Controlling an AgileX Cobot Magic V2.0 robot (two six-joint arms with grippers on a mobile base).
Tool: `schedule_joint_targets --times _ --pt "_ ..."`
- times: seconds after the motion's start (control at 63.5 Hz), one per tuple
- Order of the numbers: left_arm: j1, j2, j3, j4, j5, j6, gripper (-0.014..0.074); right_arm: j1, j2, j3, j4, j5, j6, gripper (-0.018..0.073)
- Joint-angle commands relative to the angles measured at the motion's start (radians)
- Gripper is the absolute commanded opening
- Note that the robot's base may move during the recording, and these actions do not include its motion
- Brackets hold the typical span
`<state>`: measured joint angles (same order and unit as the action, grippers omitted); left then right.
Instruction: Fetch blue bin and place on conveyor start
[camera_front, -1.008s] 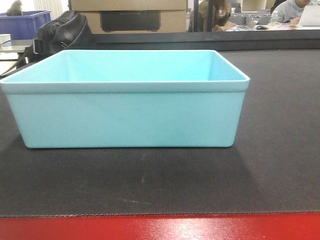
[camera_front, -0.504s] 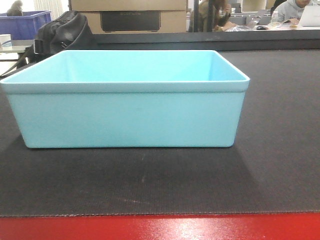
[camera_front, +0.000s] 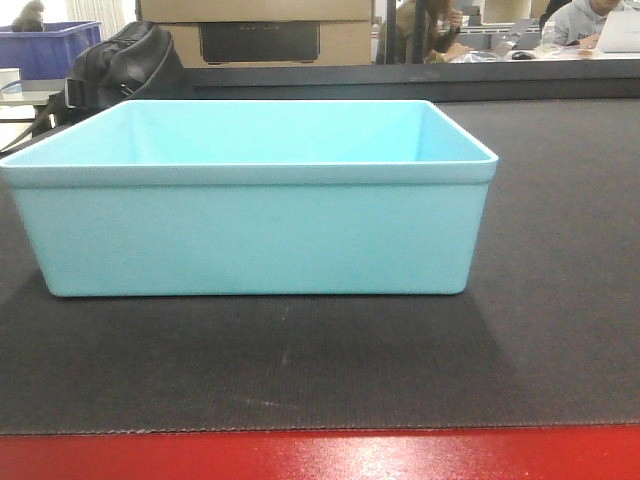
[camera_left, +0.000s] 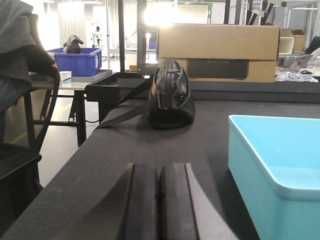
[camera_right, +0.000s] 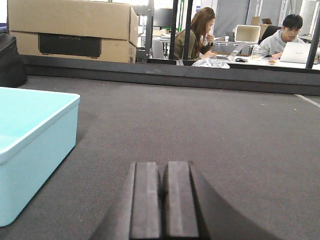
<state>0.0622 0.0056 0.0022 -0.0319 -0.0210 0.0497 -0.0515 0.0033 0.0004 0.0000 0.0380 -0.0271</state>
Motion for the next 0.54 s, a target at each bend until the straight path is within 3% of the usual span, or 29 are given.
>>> schedule_joint_targets --times 0.0,0.11,0.52 --pt "-0.031 -0.006 -0.002 -0.003 -0.022 0.000 -0.0111 -0.003 -0.003 0.000 0.006 -0.017 0.002 -0.0165" --pt "-0.069 -0.006 -0.002 0.042 -0.022 0.000 -0.0111 -0.003 -0.003 0.000 0.006 -0.017 0.002 -0.0165" --pt "-0.064 -0.006 -0.002 0.047 -0.022 0.000 -0.0111 -0.003 -0.003 0.000 0.006 -0.017 0.002 -0.0165"
